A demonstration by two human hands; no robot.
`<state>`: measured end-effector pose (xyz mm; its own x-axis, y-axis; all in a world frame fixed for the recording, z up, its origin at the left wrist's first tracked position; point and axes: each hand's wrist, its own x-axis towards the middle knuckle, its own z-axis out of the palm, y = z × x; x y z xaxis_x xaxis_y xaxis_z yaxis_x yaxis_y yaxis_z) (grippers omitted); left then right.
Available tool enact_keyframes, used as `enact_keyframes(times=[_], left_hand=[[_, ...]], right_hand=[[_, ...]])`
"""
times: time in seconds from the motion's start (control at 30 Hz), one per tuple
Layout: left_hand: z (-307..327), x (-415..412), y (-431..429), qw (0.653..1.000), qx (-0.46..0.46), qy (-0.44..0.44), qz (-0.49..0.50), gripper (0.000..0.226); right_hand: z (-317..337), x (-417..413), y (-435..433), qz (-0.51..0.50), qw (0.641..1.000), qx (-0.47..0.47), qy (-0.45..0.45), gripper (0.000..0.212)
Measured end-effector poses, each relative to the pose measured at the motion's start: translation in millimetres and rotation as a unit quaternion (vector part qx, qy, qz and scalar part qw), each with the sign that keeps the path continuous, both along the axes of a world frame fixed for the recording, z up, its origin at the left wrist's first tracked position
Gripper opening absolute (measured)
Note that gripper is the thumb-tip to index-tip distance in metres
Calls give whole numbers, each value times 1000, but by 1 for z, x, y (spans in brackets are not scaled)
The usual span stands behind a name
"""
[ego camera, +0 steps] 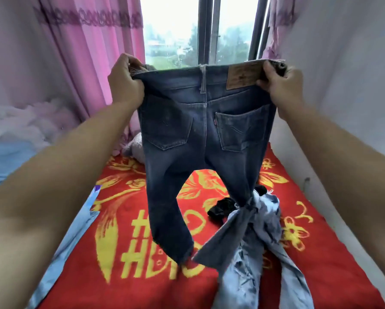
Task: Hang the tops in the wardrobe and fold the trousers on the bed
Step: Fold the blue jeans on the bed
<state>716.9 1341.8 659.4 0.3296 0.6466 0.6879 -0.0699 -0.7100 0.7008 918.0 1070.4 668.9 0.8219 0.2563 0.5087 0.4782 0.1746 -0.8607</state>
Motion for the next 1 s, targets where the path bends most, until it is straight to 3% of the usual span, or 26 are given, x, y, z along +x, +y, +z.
enact_keyframes(times=[0.17, 0.3, 0.37, 0.43, 0.5, 0.57, 0.7, 0.8, 0.9, 0.97, 1.0], left_hand=[[47, -13, 23, 994, -46, -96, 12, 52], [73, -19, 48, 985, -56, -164, 12, 52], [65, -23, 60, 991, -41, -125, 25, 53], [29, -30, 69, 999, -21, -28, 25, 50], [-31, -39, 72, 996, -29, 82, 0, 41], [-105, -52, 65, 977, -97, 174, -81, 34], [-250, -87, 35, 875, -161, 404, -215, 23], [-331, -116, 17, 747, -121, 610, -233, 14], [-381, -139, 0, 618, -172, 720, -266, 15], [-397, -145, -8, 574, -151, 760, -266, 9], [-404, -146, -10, 575, -138, 763, -260, 15]], right_hand=[[55, -22, 15, 14, 997, 11, -71, 21], [87, -32, 27, 5, 980, 50, -195, 37], [80, -33, 33, -27, 974, 41, -221, 34], [44, -28, 38, -72, 980, -14, -186, 26], [-21, -20, 39, -80, 985, -84, -129, 23], [-104, -16, 36, -59, 982, -168, -57, 21], [-263, -32, 4, -66, 919, -381, 77, 27], [-337, -54, -31, -10, 864, -494, 100, 21], [-376, -68, -54, 25, 833, -540, 120, 17], [-391, -75, -61, 28, 828, -542, 139, 16], [-399, -76, -63, 30, 825, -545, 146, 16]])
